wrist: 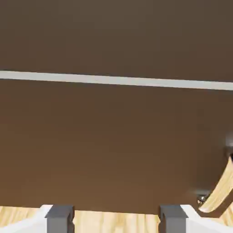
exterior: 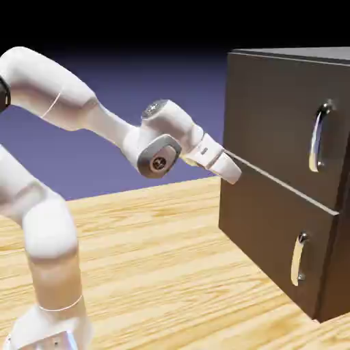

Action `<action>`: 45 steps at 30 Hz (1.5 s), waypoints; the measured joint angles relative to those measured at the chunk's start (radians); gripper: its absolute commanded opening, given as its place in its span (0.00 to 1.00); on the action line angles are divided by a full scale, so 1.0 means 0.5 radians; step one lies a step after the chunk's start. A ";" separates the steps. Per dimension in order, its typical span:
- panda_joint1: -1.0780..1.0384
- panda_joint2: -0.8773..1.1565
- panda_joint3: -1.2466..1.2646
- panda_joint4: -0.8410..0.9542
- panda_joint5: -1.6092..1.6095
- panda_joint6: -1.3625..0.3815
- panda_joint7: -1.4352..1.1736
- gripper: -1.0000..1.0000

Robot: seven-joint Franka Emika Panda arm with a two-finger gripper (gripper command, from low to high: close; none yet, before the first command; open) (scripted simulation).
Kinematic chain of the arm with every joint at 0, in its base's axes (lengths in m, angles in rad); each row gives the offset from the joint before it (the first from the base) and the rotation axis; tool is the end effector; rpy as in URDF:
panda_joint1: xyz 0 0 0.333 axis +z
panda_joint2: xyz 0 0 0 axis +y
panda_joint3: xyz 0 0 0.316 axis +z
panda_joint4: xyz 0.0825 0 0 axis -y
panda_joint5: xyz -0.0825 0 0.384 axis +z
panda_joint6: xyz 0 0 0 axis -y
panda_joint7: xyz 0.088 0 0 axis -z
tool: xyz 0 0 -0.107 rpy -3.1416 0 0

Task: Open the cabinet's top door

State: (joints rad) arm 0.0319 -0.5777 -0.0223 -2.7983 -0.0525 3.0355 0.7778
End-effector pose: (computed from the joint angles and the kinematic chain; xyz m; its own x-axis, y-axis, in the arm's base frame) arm 0.3903 0.0075 0.4667 0.5193 -0.6634 0.5388 -0.4483 -0.7482 -0.4891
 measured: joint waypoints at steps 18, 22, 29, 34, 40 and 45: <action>0.593 -0.229 -0.666 0.349 -1.566 -0.044 1.098 0.50; 0.725 -0.280 -0.814 0.426 -1.914 -0.053 1.343 0.50; 0.955 -0.369 -1.073 0.562 -2.522 -0.070 1.770 0.50; 1.120 -0.433 -1.258 0.659 -2.957 -0.082 2.075 0.50; 1.318 -0.509 -1.480 0.775 -3.479 -0.097 2.441 0.50; 1.482 -0.573 -1.665 0.872 -3.914 -0.109 2.746 0.50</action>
State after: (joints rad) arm 0.7730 -0.8641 -0.8546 -2.3623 -2.0095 2.9810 2.1508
